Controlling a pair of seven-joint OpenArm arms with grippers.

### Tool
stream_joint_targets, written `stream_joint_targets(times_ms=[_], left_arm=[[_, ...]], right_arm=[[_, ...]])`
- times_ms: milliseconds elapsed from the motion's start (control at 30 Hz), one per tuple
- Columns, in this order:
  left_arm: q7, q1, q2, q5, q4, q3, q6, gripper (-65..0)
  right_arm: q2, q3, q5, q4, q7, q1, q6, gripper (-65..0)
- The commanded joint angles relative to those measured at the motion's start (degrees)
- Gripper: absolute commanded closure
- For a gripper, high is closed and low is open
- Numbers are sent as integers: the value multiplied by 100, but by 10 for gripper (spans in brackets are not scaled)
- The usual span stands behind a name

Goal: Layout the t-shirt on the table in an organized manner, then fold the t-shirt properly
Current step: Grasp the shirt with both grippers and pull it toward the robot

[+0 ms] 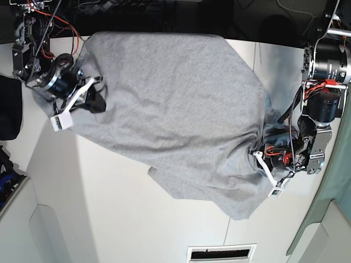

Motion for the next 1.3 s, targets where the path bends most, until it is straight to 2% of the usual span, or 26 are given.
stream_joint_targets(times_ms=[0,100,267,333,433,500,600,667,800,900,1033,1167,1267], left_arm=[[-9,-271,-181,-275,323,-33,-149,0],[542,-111,-319,-1095,1150,-33,-599,0],[844,621,-391,-1834,2404,-33,-730,0],[1029,1075,-376,-2124,2841,-33,-933,0],[1119,1862,-363,-2177,3327,-33,-1010,0],[1099,2332,-361,-2225,3534,-33,-1008,0],[1097,2903,-328,-2326,3742,-33,-1010,0],[1051,3202,-262,-2291,3729,-33,-1027,0],[1016,3512,-238,-2118,3386,-33,-1021,0],[914,3394,-269,-1845,2855,-33,-994,0],[863,2785,-286,-1421,1915,-33,-828,0],[748,1899,-286,-1071,979,-33,-800,0],[564,1250,-291,-638,505,-33,-553,0]], right_arm=[[-42,15,111,122,140,264,50,0],[-295,9,-234,7,293,802,50,0],[-859,-173,-953,-870,669,2052,48,0],[-1032,-466,-1252,-1464,743,2566,48,0],[-1255,-1095,-1727,-2511,914,3204,48,0],[-1360,-1585,-2061,-3233,1228,3532,48,0],[-1499,-2282,-2568,-4120,1753,3845,46,0],[-1547,-2662,-2920,-4489,1873,3923,46,0],[-1440,-3147,-3335,-4627,1882,3888,17,0],[-1244,-3193,-3272,-4592,1882,3891,-63,0],[-859,-3193,-2774,-4577,1690,3888,-57,0],[-483,-3193,-2164,-4575,1283,3886,-46,0],[-295,-3185,-1526,-4527,844,3842,22,0]])
